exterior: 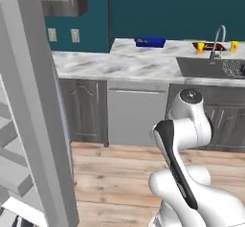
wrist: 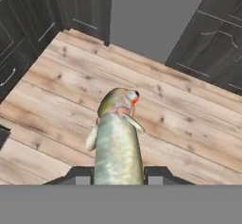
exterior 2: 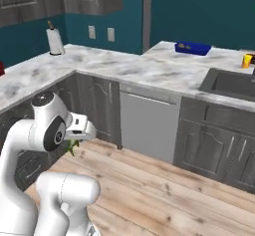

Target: Gather the potato and avocado from the fridge and place them on a tray on the dining counter. Then gather the fishs from the fridge and place them on the other tray.

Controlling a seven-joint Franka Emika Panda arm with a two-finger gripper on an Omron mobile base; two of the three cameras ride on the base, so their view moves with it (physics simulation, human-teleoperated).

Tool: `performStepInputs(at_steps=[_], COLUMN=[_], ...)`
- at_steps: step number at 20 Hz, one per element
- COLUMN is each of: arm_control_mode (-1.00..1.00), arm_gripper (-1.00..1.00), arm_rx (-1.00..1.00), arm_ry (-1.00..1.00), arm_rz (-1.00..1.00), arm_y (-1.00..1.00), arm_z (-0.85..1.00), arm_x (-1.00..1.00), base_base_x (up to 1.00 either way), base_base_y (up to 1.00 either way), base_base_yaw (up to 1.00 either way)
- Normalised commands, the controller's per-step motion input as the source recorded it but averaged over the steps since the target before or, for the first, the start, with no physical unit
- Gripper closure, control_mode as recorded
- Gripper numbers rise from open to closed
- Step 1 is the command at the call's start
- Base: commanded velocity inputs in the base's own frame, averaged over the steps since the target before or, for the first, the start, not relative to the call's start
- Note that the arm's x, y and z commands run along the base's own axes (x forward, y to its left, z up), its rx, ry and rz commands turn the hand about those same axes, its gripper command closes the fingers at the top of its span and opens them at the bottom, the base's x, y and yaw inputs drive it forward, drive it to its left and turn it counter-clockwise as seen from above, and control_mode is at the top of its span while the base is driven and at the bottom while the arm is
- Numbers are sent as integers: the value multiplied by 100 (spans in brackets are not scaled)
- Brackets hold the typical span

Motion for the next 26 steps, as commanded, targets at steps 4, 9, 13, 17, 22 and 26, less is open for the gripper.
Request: performStepInputs(at_steps=[4,9,13,17,22,26], arm_control_mode=[100,100,100,100,100,100], arm_gripper=[100,100,100,100,100,100], arm_rx=[0,0,0,0,0,0], arm_ry=[0,0,0,0,0,0], arm_rz=[0,0,0,0,0,0], arm_y=[0,0,0,0,0,0], arm_z=[0,0,0,0,0,0], arm_x=[0,0,0,0,0,0], base_base_x=[58,58,66,67,71,70], base_base_y=[-34,-40,-42,-44,-34,-36], base_base_yaw=[-47,-44,-36,-25,-7,0])
